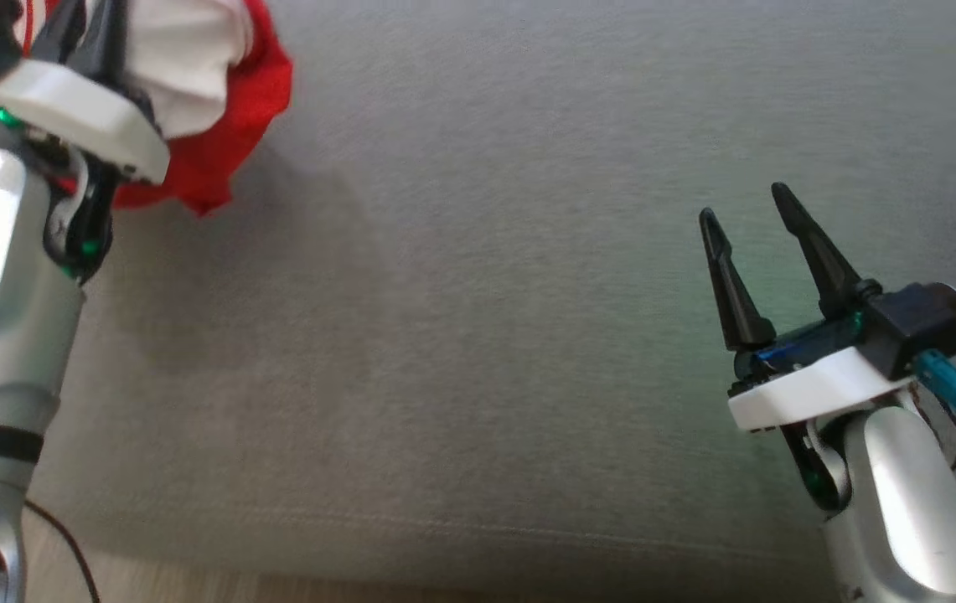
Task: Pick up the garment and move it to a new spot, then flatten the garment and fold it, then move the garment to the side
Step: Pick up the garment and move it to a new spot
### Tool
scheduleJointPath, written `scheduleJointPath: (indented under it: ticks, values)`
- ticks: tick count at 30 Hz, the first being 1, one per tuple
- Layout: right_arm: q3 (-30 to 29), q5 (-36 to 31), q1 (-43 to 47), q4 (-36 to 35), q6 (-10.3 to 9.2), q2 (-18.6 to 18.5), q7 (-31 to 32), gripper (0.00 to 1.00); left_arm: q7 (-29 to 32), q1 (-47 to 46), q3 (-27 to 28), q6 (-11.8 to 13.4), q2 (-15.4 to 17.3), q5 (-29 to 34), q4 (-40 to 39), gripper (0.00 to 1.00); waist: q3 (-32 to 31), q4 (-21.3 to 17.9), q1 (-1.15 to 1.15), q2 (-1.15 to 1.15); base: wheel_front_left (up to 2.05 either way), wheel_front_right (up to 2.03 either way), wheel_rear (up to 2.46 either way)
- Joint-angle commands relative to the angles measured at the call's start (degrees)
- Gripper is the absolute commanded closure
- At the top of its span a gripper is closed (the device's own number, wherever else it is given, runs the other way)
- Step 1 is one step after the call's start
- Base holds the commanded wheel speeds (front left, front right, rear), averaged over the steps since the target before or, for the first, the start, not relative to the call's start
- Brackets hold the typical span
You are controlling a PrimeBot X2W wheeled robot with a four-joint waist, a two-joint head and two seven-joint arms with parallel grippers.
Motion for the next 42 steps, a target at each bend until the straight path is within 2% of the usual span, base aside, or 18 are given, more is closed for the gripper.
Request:
scheduleJointPath:
  ticks: [1, 12, 16, 19, 22, 27, 30, 31, 32, 33, 38, 42]
  values:
    - [1.7, 1.1, -0.8, -2.4, -0.02, 0.7, -0.2, 0.0, -0.6, -4.3, 1.6, 0.4, 3.2, 0.4, -3.6, 1.0, -3.0, -4.4, 0.01, 0.0, 0.0, 0.0, 0.0]
    - [2.7, 5.9, -1.8, -6.5, -0.02, 0.7, -0.2, 0.0, 5.6, -5.4, -0.1, 2.4, 4.2, 1.2, -22.4, 1.0, -2.8, -18.4, 0.01, 0.0, 0.0, 0.0, 0.0]
    - [2.1, 6.6, -1.7, -8.2, -0.02, 0.7, -0.2, 0.0, 7.3, -2.9, -1.8, 3.4, 4.0, 1.7, -27.0, 1.0, -1.4, -21.6, 0.01, 0.0, 0.0, 0.0, 0.0]
    - [1.6, 7.3, -1.7, -10.2, -0.02, 0.7, -0.2, 0.0, 6.5, 1.1, -4.4, 4.8, 5.0, 5.0, -29.5, 1.0, -0.2, -23.3, 0.01, 0.0, 0.0, 0.0, 0.0]
    - [0.8, 7.5, -0.9, -11.5, -0.02, 0.7, -0.2, 0.0, 3.7, 7.6, -7.4, 6.4, 4.4, 6.8, -30.3, 1.0, 1.0, -23.9, 0.01, 0.0, 0.0, 0.0, 0.0]
    - [0.2, 6.3, 0.4, -11.3, -0.02, 0.7, -0.2, 0.0, 1.0, 17.8, -14.0, 7.0, 0.1, 8.4, -24.6, 1.0, 1.9, -23.0, 0.01, 0.0, 0.0, 0.0, 0.0]
    - [0.3, 6.0, 0.5, -11.0, -0.02, 0.7, -0.2, 0.0, 0.4, 20.2, -15.2, 7.1, -2.0, 7.8, -22.0, 1.0, 1.9, -22.4, 0.01, 0.0, 0.0, 0.0, 0.0]
    - [0.3, 5.8, 0.6, -10.9, -0.02, 0.7, -0.2, 0.0, 0.1, 21.0, -15.2, 7.2, -3.1, 7.2, -21.0, 0.93, 1.8, -22.0, 0.01, 0.0, 0.0, 0.0, 0.0]
    - [0.3, 5.7, 0.6, -10.7, -0.02, 0.7, -0.2, 0.0, -0.1, 21.5, -15.1, 7.2, -4.0, 6.8, -20.4, 0.26, 1.7, -21.6, 0.01, 0.0, 0.0, 0.0, 0.0]
    - [0.4, 5.6, 0.6, -10.5, -0.02, 0.7, -0.2, 0.0, -0.3, 21.7, -15.0, 7.3, -4.7, 6.8, -20.1, 0.0, 1.5, -21.0, 0.01, 0.0, 0.0, 0.0, 0.0]
    - [1.5, 5.6, 1.3, -8.7, -0.02, 0.7, -0.2, 0.0, -0.7, 23.1, -12.9, 9.3, -6.1, 7.0, -22.1, 0.0, -0.7, -18.3, 0.01, 0.0, 0.0, 0.0, 0.0]
    - [2.2, 6.2, 2.8, -6.8, -0.02, 0.7, -0.2, 0.0, -0.7, 27.2, -8.9, 12.4, -6.4, 7.4, -28.2, 0.0, -3.6, -15.8, 0.01, 0.0, 0.0, 0.0, 0.0]
